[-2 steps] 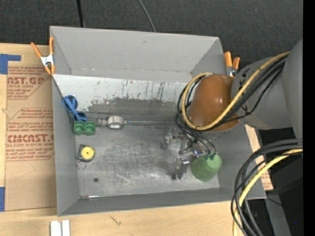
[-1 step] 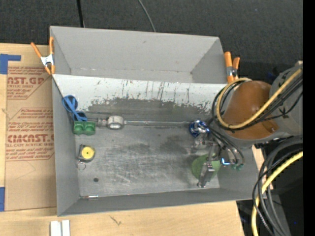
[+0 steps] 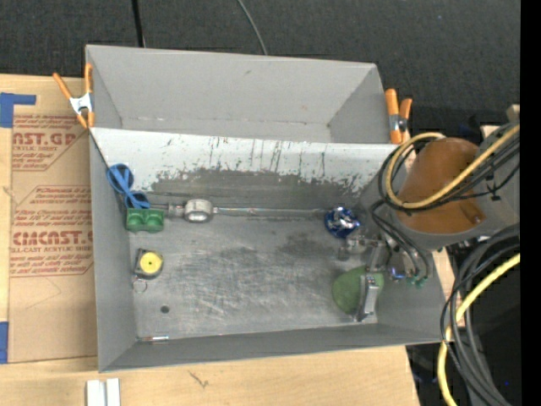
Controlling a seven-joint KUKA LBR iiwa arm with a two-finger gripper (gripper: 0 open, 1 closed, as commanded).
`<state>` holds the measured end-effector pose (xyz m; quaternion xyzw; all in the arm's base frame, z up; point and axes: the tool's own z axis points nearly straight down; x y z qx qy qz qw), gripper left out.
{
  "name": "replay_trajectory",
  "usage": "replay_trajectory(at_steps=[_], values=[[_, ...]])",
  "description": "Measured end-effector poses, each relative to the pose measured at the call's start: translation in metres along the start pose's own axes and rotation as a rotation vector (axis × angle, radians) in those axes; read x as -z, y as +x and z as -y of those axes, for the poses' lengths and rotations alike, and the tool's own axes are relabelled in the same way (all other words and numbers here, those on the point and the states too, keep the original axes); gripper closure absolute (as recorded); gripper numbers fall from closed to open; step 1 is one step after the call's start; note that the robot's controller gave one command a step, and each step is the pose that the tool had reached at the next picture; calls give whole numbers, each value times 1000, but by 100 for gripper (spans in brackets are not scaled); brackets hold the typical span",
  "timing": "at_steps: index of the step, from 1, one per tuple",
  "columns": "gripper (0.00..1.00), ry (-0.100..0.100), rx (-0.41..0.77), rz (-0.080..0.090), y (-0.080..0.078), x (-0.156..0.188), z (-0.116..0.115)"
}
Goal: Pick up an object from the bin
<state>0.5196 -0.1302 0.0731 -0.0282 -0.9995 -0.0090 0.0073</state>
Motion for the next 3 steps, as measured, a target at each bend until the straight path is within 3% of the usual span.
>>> replay_trajectory(at_steps=[1,2,3], values=[[100,0,9,3,-1,3,-3],[100,20,115,24,-8,122,-9],[100,18,374,18,-6,165,-118]])
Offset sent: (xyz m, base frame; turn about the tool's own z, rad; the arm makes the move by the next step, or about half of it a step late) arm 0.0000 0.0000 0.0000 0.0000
